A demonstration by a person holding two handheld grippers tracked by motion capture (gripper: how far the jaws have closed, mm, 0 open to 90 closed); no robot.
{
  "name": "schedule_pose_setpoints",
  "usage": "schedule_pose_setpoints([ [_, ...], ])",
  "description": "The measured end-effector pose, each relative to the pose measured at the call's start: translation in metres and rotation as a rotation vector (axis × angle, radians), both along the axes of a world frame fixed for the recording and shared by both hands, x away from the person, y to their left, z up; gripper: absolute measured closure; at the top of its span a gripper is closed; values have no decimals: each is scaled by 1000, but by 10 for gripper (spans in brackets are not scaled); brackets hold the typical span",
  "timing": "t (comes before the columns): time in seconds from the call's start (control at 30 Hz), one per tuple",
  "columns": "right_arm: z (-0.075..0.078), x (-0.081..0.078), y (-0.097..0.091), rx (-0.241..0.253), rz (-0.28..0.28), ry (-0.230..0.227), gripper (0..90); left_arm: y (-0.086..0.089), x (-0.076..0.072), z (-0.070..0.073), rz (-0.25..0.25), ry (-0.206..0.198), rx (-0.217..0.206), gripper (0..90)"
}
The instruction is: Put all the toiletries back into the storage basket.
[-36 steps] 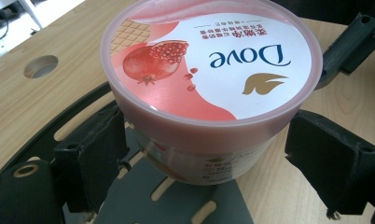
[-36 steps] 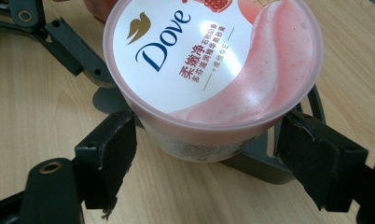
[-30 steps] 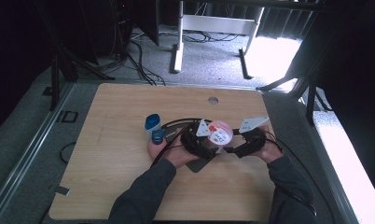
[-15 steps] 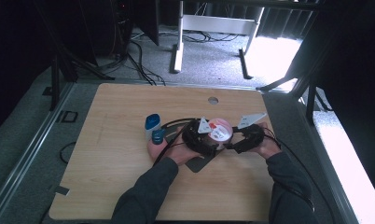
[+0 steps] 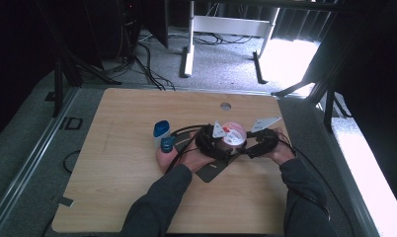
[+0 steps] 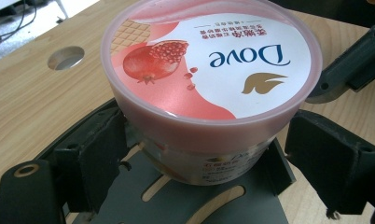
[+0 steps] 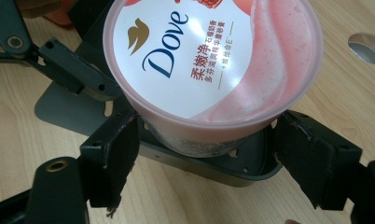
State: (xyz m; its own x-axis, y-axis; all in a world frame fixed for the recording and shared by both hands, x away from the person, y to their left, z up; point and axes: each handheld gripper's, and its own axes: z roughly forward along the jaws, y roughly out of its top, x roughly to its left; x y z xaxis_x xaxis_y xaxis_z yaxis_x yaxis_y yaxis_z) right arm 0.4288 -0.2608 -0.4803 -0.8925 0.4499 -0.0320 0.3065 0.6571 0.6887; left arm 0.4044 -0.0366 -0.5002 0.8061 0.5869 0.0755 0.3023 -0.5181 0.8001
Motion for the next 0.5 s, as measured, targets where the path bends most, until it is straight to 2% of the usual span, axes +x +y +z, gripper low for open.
schedule_pose_setpoints([
  [0.5, -16, 7, -1, -31, -52, 25, 205, -10, 9, -15, 16, 23, 28, 142],
])
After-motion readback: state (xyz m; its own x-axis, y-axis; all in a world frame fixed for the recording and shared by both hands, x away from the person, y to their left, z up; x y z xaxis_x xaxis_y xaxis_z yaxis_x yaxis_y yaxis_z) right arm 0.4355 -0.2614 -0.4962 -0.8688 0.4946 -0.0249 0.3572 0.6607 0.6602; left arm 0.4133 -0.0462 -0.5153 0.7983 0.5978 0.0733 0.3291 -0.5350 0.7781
